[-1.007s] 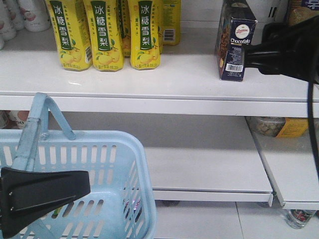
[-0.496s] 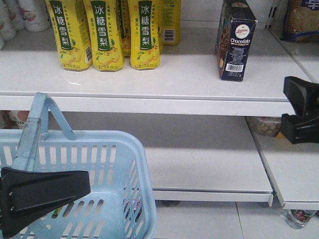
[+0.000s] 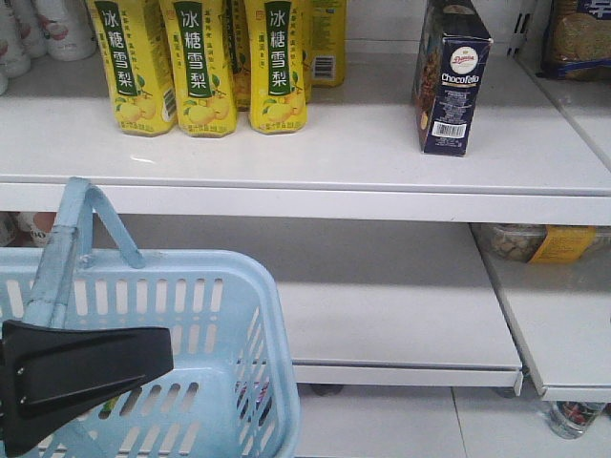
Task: Left arm holds basket, right arm returns cookies
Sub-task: 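Open the right gripper and withdraw it from the box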
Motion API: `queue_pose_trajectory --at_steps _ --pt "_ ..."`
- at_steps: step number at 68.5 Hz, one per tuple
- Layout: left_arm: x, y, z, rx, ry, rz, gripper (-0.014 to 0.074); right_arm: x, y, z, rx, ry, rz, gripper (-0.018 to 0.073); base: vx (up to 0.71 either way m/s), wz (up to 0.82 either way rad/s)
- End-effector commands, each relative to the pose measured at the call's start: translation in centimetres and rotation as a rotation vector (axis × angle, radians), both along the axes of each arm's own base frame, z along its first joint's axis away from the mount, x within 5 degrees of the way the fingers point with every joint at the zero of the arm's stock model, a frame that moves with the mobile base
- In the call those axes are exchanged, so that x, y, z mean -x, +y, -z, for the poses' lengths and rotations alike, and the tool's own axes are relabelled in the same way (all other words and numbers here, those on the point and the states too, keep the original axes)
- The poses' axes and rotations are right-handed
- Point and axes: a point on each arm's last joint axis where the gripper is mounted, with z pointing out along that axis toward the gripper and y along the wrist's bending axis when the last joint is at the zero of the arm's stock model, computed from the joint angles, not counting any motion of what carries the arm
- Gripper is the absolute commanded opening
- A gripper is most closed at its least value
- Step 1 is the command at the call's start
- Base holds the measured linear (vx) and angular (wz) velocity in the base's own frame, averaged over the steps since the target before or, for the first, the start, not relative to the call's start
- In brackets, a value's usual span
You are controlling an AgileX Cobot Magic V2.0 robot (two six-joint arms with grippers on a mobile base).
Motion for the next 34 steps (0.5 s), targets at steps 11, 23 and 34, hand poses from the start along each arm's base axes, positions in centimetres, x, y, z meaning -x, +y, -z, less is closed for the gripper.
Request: queue_pose_trajectory --at_steps 11,23,34 --pt "0.12 0.01 -1.56 0.07 -0.03 -0.013 -0.0006 0.29 -1.06 -1.46 -0.045 -0.097 -0.021 -0.0008 0.0 0.0" --pt "0.12 0.01 -1.56 0.07 -0.03 -0.013 -0.0006 0.35 -1.26 -1.51 -0.052 -0.099 -0.02 -0.0008 0.0 0.0" --pt "0.12 0.01 -1.56 0.07 -0.03 -0.013 -0.0006 0.35 -1.26 -1.51 -0.051 -0.1 -0.02 -0.0008 0.0 0.0"
